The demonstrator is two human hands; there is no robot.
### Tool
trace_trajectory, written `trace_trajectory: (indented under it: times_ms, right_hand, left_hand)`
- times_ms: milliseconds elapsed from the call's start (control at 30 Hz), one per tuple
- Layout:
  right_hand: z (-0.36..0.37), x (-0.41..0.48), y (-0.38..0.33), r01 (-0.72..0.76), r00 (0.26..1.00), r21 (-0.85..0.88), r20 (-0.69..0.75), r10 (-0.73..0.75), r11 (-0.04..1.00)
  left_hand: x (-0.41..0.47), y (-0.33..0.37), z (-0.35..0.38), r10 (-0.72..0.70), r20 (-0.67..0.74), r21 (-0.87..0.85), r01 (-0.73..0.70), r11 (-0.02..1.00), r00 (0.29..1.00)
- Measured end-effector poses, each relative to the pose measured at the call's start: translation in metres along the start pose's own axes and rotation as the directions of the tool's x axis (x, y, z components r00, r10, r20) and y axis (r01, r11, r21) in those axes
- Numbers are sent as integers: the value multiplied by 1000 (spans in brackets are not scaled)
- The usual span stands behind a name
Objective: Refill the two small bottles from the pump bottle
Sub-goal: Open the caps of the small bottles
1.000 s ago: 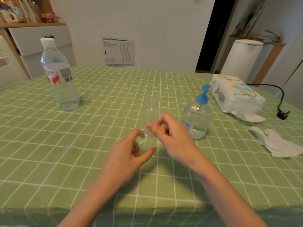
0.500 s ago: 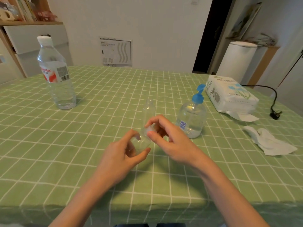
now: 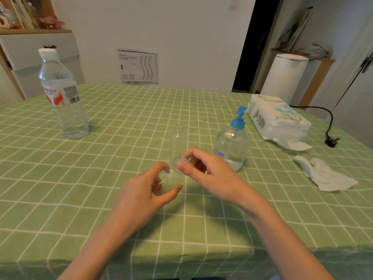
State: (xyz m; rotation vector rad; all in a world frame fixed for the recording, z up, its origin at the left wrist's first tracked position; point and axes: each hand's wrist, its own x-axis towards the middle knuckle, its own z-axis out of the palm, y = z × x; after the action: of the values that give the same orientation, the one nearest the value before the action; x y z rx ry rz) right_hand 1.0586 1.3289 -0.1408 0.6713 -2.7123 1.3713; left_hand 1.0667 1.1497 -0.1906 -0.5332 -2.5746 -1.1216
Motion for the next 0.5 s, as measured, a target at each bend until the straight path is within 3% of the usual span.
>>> trace_trajectory:
  times_ms: [500]
  right_hand:
    - [-1,2,-2,-9,999,57,33,7,998]
  left_hand:
    - [-3,-5,-2,3,-3,-19,-3,1000,1000]
